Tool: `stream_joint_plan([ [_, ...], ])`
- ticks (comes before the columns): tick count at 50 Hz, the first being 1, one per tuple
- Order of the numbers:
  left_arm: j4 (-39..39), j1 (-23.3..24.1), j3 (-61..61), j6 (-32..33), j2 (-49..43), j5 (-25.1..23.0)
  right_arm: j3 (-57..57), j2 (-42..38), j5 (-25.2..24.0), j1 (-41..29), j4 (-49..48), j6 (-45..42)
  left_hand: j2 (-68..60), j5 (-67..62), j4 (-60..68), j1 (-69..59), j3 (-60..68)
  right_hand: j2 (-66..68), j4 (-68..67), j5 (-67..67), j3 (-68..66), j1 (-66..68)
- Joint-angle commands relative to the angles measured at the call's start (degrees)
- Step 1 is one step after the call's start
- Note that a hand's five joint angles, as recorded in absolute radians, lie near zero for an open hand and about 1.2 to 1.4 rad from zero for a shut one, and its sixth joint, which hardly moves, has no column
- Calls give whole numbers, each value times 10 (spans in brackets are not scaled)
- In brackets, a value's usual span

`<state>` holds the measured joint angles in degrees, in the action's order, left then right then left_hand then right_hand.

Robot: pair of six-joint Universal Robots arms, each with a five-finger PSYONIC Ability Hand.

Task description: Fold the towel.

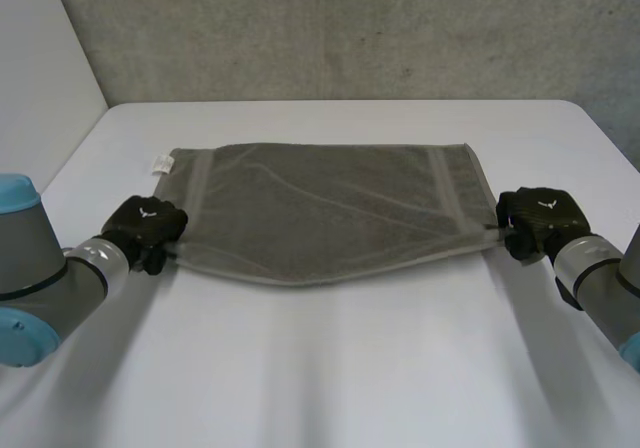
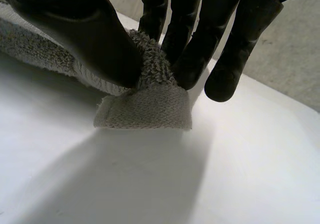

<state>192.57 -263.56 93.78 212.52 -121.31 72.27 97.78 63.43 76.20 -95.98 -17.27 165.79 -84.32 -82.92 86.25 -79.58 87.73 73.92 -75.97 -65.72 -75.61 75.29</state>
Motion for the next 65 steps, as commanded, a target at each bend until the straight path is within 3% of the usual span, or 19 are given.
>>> stream_joint_plan([
  [1,-1,12,20,-2,33,0,-6,34,3,1,1,3,43,129,-62,-4,-77,61,-40,-43,-44,47],
  [8,-5,12,40,-3,95,1,-28,95,-3,1,65,-1,43,129,-62,-4,-77,61,-40,-43,-44,47],
  [16,-8,3,66,-43,271,0,-106,201,-50,7,215,-5,43,129,-62,-4,-77,61,-40,-43,-44,47],
  [18,-10,-4,67,-78,316,-2,-143,223,-66,18,266,-27,43,129,-62,-4,-77,61,-40,-43,-44,47],
  [24,-41,-6,70,-101,336,-6,-169,225,-78,51,344,-104,43,129,-62,-4,-77,61,-40,-43,-44,47],
  [27,-84,-1,71,-99,309,-6,-172,196,-68,54,385,-197,43,129,-62,-4,-77,61,-40,-43,-44,47],
  [30,-95,0,62,-98,266,-6,-175,163,-68,53,388,-221,43,129,-62,-4,-77,61,-40,-43,-44,47],
  [36,-101,4,-9,-98,122,-3,-201,66,-71,50,356,-210,43,129,-62,-4,-77,61,-40,-43,-44,47],
  [44,-124,11,-113,-100,0,1,-268,-46,-68,23,311,-184,43,129,-62,-4,-77,61,-40,-43,-44,47],
  [53,-134,30,-226,-104,-86,8,-363,-147,-40,8,276,-156,43,129,-62,-4,-77,61,-40,-43,-44,47],
  [58,-139,48,-287,-102,-133,44,-414,-199,-11,-1,254,-154,43,129,-62,-4,-77,61,-40,-43,-44,47],
  [60,-145,56,-319,-99,-154,66,-438,-222,5,-5,245,-154,182,268,-201,135,-216,51,-31,-33,-34,38],
  [61,-145,56,-319,-99,-154,67,-438,-222,5,-5,245,-154,183,269,-202,135,-217,51,-31,-33,-34,38],
  [62,-148,58,-332,-99,-163,76,-449,-231,11,-8,240,-153,196,282,-215,149,-230,-12,32,30,29,-26],
  [63,-149,60,-344,-99,-170,82,-457,-237,17,-11,233,-153,223,309,-242,175,-257,-156,176,174,173,-170],
  [64,-149,60,-344,-99,-170,82,-457,-237,18,-11,233,-153,223,309,-242,176,-257,-157,178,175,174,-171],
  [65,-149,60,-353,-99,-176,88,-464,-243,25,-13,225,-153,316,402,-336,269,-350,-384,404,402,401,-397],
])
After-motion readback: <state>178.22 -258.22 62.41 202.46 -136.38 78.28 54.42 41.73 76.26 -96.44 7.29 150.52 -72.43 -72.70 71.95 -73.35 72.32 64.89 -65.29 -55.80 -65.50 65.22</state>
